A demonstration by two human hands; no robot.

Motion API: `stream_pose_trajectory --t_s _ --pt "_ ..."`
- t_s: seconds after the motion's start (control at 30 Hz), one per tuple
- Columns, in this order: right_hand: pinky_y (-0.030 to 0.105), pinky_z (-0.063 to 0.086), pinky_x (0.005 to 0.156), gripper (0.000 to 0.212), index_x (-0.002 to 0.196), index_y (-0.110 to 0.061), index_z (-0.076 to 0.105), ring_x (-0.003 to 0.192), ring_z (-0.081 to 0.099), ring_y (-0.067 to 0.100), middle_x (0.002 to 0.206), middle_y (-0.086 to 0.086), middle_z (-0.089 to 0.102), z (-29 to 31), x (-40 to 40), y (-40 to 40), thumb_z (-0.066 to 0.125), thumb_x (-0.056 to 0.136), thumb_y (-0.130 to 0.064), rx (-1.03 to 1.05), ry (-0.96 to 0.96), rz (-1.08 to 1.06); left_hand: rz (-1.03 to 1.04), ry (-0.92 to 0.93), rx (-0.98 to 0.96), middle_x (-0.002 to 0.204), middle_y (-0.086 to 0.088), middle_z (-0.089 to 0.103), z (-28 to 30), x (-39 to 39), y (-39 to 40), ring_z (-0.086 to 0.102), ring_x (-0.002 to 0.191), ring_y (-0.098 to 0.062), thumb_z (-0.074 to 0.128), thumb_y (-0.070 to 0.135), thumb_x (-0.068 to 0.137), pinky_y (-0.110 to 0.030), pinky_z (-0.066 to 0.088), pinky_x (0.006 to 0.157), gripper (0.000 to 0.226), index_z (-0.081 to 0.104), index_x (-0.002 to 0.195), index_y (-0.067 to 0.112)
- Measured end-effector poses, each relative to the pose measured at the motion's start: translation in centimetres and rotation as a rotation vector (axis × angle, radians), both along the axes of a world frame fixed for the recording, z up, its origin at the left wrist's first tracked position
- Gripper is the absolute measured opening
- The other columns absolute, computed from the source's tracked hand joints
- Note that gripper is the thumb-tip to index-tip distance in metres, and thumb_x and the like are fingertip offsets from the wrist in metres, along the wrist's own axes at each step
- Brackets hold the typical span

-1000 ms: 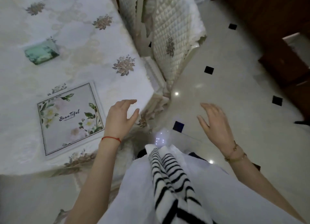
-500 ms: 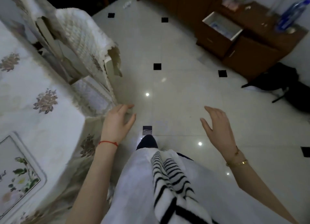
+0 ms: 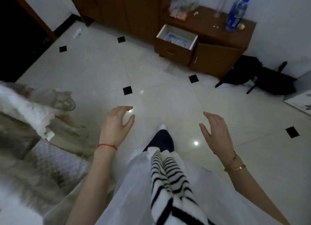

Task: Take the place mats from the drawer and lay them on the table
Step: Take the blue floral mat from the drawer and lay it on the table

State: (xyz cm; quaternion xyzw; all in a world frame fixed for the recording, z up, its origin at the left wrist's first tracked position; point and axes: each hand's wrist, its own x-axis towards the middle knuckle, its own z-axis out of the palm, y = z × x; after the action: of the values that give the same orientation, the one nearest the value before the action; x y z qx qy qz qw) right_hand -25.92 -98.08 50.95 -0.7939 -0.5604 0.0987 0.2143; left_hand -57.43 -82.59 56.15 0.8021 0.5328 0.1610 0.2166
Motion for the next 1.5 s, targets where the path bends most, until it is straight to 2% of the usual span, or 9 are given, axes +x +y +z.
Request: stream_pose_trajectory --t_s 0.17,0.33,0.47,0.67,0.97,1.1,1.2,1.3,1.5 --pt "0.038 0.041 0.105 0.044 0.134 -0.003 0.053 0.116 0.054 0.03 0.124 0.014 0.061 2.1 5.1 9.7 0.062 0.094 -0.021 0.028 -0.011 -0.091 -0.081 -0.031 0.027 0.111 -0.005 0.068 1.4 5.7 11.5 0.061 0.104 -0.024 0.057 0.031 0.089 -0.035 0.048 0.093 0.033 0.064 0.116 0.013" --pt "0.039 0.042 0.103 0.043 0.132 -0.003 0.053 0.114 0.055 0.032 0.122 0.015 0.062 3.0 9.2 17.5 0.062 0.094 -0.02 0.042 -0.025 -0.158 -0.131 -0.042 0.024 0.105 -0.001 0.068 2.6 10.8 20.4 0.06 0.095 -0.018 0.047 0.041 0.087 -0.033 0.049 0.087 0.041 0.065 0.114 0.016" --pt "0.041 0.044 0.103 0.043 0.133 -0.003 0.054 0.117 0.053 0.031 0.124 0.013 0.061 2.7 11.7 22.4 0.06 0.095 -0.022 0.002 -0.002 -0.188 -0.153 -0.025 0.026 0.102 0.0 0.068 2.6 14.2 26.1 0.062 0.087 -0.021 0.05 0.039 0.087 -0.035 0.05 0.084 0.037 0.066 0.113 0.017" --pt "0.042 0.045 0.102 0.042 0.132 -0.002 0.054 0.116 0.053 0.03 0.123 0.014 0.062 1.3 16.8 30.5 0.061 0.094 -0.021 0.007 0.033 -0.231 -0.208 0.002 0.024 0.109 -0.003 0.069 1.1 20.1 35.4 0.063 0.1 -0.023 0.057 0.03 0.089 -0.038 0.051 0.089 0.032 0.066 0.115 0.014" --pt "0.035 0.04 0.102 0.043 0.133 -0.003 0.054 0.117 0.052 0.028 0.125 0.013 0.061 1.7 28.1 46.0 0.062 0.094 -0.018 -0.001 0.042 -0.224 -0.203 -0.037 0.021 0.11 -0.002 0.068 1.2 31.1 50.5 0.062 0.099 -0.02 0.055 0.031 0.089 -0.033 0.051 0.088 0.033 0.066 0.115 0.014" --pt "0.034 0.041 0.102 0.043 0.133 -0.005 0.054 0.116 0.053 0.027 0.123 0.011 0.062 2.2 32.1 52.3 0.062 0.094 -0.02 -0.016 0.035 -0.217 -0.198 -0.05 0.038 0.111 -0.003 0.068 1.6 34.2 56.5 0.062 0.1 -0.02 0.063 0.022 0.091 -0.032 0.051 0.089 0.028 0.066 0.117 0.012" --pt "0.031 0.039 0.103 0.044 0.135 -0.006 0.053 0.119 0.053 0.025 0.126 0.009 0.061 2.5 34.0 56.8 0.061 0.095 -0.022 -0.043 0.033 -0.205 -0.193 -0.062 0.046 0.112 -0.003 0.068 1.7 36.2 61.0 0.062 0.101 -0.02 0.063 0.021 0.09 -0.034 0.052 0.09 0.028 0.066 0.117 0.012" --pt "0.035 0.041 0.103 0.045 0.135 -0.005 0.052 0.12 0.053 0.027 0.126 0.01 0.061 2.5 35.1 60.7 0.063 0.094 -0.02 -0.061 0.056 -0.212 -0.218 -0.05 0.048 0.111 -0.005 0.069 1.2 37.9 65.5 0.063 0.1 -0.022 0.064 0.019 0.09 -0.035 0.053 0.088 0.028 0.066 0.116 0.011" --pt "0.036 0.041 0.103 0.044 0.136 -0.007 0.051 0.122 0.051 0.027 0.128 0.01 0.06 1.3 34.5 67.0 0.06 0.095 -0.021 -0.084 0.116 -0.316 -0.315 -0.042 0.0 0.108 -0.006 0.069 -0.6 41.2 74.2 0.064 0.099 -0.023 0.057 0.028 0.089 -0.041 0.054 0.086 0.034 0.065 0.116 0.01"
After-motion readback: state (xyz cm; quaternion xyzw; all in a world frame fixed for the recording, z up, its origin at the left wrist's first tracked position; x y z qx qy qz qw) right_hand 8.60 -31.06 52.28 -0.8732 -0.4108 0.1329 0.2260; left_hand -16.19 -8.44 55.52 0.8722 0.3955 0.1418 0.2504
